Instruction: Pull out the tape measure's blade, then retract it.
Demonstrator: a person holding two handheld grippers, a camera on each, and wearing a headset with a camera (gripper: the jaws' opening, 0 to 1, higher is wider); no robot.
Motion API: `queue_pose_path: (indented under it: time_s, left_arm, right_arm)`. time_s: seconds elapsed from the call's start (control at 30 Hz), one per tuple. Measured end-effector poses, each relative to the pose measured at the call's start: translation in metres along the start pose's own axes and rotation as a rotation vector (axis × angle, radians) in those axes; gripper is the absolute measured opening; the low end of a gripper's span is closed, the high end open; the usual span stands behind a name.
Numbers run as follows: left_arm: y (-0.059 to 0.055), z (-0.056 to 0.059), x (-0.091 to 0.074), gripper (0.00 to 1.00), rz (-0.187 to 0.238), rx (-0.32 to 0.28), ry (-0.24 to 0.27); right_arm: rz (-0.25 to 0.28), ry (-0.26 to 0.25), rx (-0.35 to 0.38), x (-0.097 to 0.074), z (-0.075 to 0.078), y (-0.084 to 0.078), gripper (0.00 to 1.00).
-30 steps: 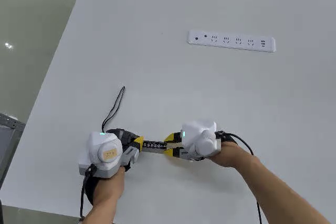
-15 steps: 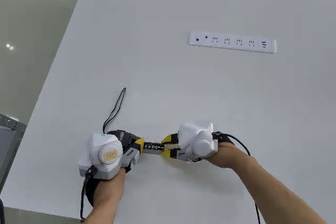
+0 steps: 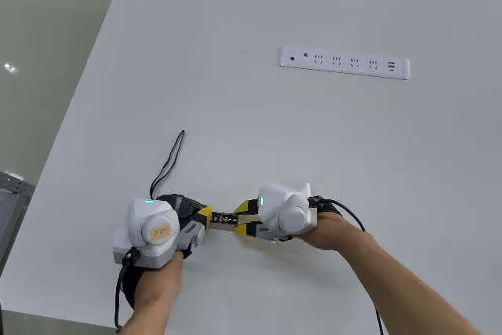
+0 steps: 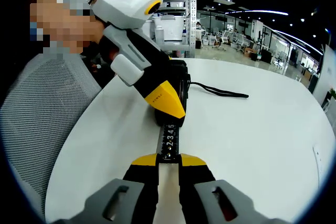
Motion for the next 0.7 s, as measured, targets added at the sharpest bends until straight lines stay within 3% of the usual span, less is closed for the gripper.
queue_pose_path:
  time_s: [0.7]
  left_arm:
    - [0.0, -0.001, -0.002, 0.63, -0.006, 0.0, -0.009]
  right_arm:
    - [0.007, 0.007, -0.001, 0.01, 0.0, 0.007, 0.12]
Point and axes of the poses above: the centre of the closed fingertips' face, and the gripper's own axes: x roughly forward along the fingers, z roughly to its right, y roughly out of its top, the point moved 10 cm from there along -x, roughly backward along the fingers, and after that the axes turned 5 degrees about -z, right-handed, at the moved point
